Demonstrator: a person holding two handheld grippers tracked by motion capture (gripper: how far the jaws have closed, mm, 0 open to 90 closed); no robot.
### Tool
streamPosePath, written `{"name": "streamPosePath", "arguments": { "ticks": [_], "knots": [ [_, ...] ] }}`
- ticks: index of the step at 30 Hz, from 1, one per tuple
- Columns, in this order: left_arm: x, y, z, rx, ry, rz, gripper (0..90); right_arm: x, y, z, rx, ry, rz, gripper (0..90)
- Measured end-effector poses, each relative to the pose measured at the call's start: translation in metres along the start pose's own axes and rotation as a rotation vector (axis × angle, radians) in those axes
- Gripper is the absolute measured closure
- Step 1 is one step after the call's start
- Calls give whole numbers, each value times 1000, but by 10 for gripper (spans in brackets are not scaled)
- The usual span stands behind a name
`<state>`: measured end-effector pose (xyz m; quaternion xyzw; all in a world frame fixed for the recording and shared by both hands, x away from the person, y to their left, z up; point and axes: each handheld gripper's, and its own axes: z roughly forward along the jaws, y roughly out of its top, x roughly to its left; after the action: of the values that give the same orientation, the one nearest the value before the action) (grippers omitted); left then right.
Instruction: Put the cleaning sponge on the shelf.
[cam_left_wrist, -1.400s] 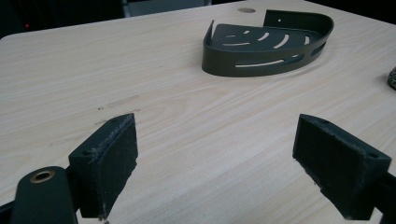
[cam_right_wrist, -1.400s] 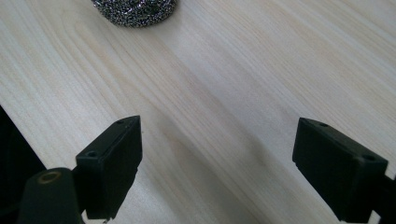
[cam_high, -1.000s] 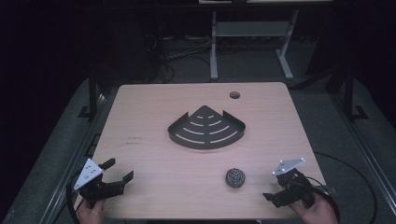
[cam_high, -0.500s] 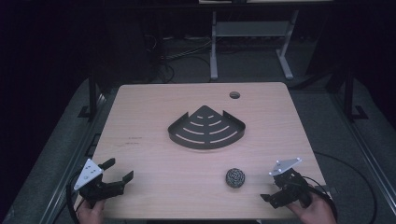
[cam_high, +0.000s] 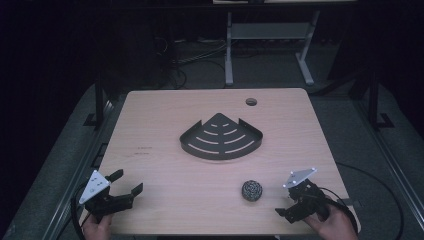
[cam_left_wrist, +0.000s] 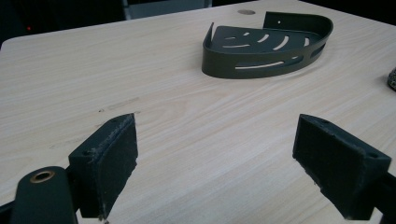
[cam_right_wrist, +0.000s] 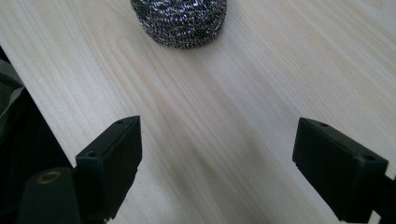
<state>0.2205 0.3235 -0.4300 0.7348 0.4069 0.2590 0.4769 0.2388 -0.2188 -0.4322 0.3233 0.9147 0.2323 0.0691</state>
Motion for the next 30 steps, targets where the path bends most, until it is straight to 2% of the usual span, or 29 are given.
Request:
{"name": "streamPosePath", "arguments": {
  "ticks": [13,23,30],
  "knots": [
    [2,0,-1,-8,-2,-6,132,9,20,6,10,26,-43,150],
    [1,1,0,-9,-5,-3,132,16,42,14,30,35,-102,150],
    [2,1,-1,-11,-2,-8,132,17,52,18,32,41,-109,150]
  ]
}}
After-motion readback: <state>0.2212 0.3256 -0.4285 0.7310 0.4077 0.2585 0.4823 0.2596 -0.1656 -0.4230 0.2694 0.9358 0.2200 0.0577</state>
